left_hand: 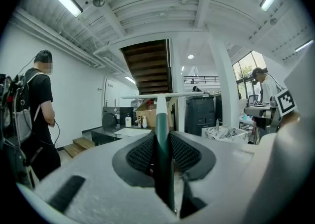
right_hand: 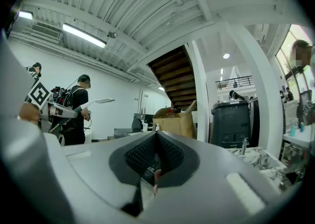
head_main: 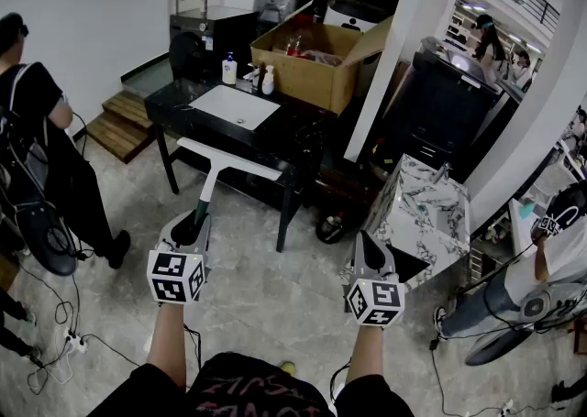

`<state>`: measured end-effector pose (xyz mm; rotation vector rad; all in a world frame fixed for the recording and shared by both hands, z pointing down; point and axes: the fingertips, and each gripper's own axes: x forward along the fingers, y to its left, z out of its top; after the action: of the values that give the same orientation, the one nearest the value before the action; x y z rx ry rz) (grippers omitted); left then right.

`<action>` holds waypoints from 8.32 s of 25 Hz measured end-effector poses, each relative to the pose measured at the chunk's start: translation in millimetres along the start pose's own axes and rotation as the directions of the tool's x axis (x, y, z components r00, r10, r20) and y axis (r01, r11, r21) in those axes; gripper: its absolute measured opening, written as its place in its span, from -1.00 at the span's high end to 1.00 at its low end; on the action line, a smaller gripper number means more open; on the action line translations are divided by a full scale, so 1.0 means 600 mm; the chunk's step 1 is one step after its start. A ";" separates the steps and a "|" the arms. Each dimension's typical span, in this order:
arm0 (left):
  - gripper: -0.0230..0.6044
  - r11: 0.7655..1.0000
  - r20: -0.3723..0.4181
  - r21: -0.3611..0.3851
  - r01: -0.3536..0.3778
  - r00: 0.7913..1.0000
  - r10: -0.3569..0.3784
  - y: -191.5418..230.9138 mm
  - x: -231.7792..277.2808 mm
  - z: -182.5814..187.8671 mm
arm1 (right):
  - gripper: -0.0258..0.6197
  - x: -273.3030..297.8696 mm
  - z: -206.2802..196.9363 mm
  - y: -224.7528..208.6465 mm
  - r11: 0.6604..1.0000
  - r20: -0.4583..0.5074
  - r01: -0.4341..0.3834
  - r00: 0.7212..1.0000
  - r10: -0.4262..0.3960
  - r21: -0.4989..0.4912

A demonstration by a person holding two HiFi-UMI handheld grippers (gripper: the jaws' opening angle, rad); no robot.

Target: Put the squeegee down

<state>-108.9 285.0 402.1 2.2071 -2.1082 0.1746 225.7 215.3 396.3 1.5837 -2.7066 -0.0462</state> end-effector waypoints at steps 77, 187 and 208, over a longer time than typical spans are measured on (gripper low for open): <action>0.60 0.993 -0.060 0.017 0.117 0.991 -0.116 0.151 0.214 -0.032 | 0.89 0.231 -0.039 0.044 0.997 -0.027 0.076 0.997 -0.076 -0.001; 0.60 0.936 -0.251 -0.006 0.351 0.906 -0.341 0.121 1.274 0.001 | 0.89 1.031 -0.116 -0.404 0.971 -0.101 0.239 0.966 -0.237 0.005; 0.60 0.950 -0.427 -0.056 0.307 0.853 -0.300 0.091 1.297 -0.116 | 0.89 1.032 -0.130 -0.427 0.972 -0.117 0.235 0.966 -0.232 0.017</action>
<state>-130.6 -477.6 579.0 2.2142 -1.5114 0.5953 147.0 -451.8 460.8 1.8452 -2.4351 0.0840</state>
